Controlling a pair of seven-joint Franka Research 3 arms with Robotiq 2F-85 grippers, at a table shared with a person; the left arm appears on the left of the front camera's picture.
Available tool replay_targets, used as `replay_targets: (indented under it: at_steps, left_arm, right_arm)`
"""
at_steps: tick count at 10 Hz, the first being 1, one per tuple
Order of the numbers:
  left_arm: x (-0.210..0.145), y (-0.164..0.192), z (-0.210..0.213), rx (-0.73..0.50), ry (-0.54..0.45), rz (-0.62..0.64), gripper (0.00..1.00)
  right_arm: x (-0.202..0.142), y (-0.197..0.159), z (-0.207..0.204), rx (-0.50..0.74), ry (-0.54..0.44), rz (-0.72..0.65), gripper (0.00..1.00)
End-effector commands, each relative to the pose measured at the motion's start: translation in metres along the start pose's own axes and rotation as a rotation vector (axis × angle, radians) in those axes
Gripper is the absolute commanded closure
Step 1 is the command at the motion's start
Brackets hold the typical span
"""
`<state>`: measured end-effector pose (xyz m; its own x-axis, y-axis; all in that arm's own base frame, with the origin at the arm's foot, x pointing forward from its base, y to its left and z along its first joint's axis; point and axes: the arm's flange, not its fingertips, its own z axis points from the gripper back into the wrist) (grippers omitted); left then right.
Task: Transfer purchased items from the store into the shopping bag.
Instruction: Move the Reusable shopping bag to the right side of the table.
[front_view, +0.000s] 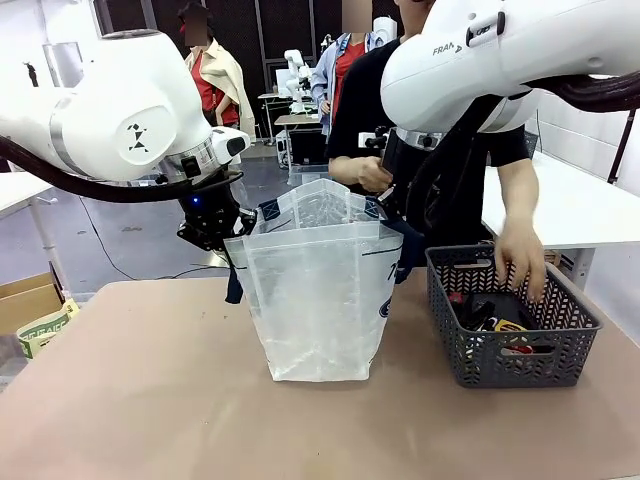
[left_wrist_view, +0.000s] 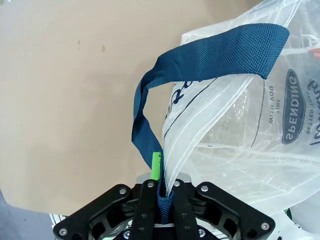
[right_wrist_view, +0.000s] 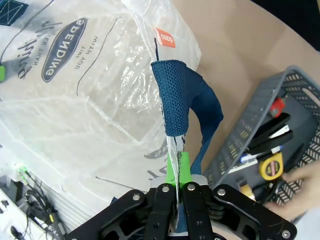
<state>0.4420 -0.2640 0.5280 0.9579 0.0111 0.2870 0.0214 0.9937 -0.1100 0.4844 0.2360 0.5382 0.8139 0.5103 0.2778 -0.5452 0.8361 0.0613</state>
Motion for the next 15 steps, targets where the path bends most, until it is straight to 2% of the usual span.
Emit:
replay_targets:
  at_steps: [1, 15]
  left_arm:
    - [-0.0007, 0.0036, -0.0004, 0.003, 0.001, 0.019, 1.00]
    - [-0.0007, 0.0036, -0.0004, 0.003, 0.001, 0.019, 1.00]
  right_arm:
    - [-0.0009, -0.0020, -0.0004, -0.001, 0.001, -0.010, 1.00]
    - [-0.0009, -0.0020, -0.0004, -0.001, 0.001, -0.010, 1.00]
